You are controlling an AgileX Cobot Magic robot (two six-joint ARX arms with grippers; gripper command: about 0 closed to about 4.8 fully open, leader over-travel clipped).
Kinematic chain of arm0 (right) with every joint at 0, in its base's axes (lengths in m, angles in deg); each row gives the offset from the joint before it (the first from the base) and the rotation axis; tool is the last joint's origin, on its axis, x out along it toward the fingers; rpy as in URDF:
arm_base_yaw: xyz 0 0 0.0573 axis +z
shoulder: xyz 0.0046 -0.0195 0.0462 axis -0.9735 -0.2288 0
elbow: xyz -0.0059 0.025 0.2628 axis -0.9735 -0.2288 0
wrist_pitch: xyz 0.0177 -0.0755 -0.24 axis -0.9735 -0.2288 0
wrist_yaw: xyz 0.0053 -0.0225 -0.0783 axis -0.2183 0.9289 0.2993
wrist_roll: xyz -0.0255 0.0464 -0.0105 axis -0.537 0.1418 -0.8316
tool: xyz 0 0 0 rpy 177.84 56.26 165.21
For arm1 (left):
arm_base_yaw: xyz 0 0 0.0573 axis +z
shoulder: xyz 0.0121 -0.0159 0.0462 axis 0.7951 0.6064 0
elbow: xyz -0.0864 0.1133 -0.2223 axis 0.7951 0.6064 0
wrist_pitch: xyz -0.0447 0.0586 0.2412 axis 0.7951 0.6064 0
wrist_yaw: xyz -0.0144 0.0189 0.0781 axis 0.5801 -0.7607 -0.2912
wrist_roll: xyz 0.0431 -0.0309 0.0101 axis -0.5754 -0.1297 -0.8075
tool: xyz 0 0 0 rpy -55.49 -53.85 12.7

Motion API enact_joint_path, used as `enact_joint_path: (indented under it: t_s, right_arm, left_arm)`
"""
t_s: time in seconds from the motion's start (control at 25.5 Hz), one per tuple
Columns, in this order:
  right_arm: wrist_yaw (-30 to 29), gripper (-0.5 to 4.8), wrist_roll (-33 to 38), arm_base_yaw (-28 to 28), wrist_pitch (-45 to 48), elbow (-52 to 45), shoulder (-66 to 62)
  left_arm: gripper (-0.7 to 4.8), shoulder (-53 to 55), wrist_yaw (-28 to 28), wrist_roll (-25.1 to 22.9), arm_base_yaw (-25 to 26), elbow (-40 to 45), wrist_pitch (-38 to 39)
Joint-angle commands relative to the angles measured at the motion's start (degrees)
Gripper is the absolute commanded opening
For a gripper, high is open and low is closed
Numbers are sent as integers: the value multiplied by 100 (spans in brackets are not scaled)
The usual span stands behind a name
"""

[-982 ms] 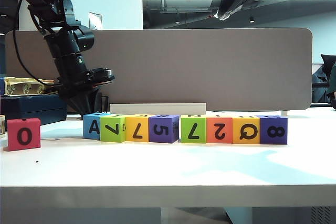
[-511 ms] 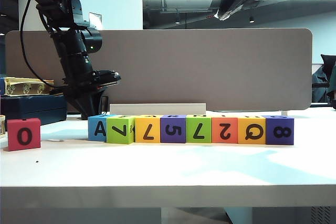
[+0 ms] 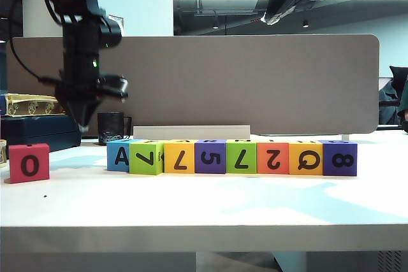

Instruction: Select the appropriate blocks from the scattered letter blocks on the table and arrange them in a row to spell out "LEARNING".

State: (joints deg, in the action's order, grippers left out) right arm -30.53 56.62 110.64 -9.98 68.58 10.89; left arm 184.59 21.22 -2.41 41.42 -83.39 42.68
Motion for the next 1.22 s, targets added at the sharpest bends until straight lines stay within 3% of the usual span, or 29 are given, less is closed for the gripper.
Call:
enact_joint_path:
  t_s: [0.04, 0.39, 0.63, 0.83, 1.02, 1.22]
  right_arm:
    - [-4, -2, -15, 7, 59, 24, 26]
    - [-4, -2, -15, 7, 164, 24, 26]
    - [-4, -2, -15, 7, 184, 24, 26]
    - [-4, -2, -17, 7, 181, 24, 26]
    - [-4, -2, -17, 7, 179, 24, 26]
    - [-4, -2, -17, 7, 181, 24, 26]
  left_arm:
    - [-6, -334, 247, -74, -9, -42, 229]
    - [-6, -907, 1432, -96, -140, -35, 621]
    - [-6, -905, 2055, -356, -551, 181, 695]
    - [-6, -905, 1878, -363, -1012, 610, 675]
    - [-6, -905, 1502, -317, -1239, 852, 691]
    - [-6, -901, 1504, -317, -1386, 1071, 763]
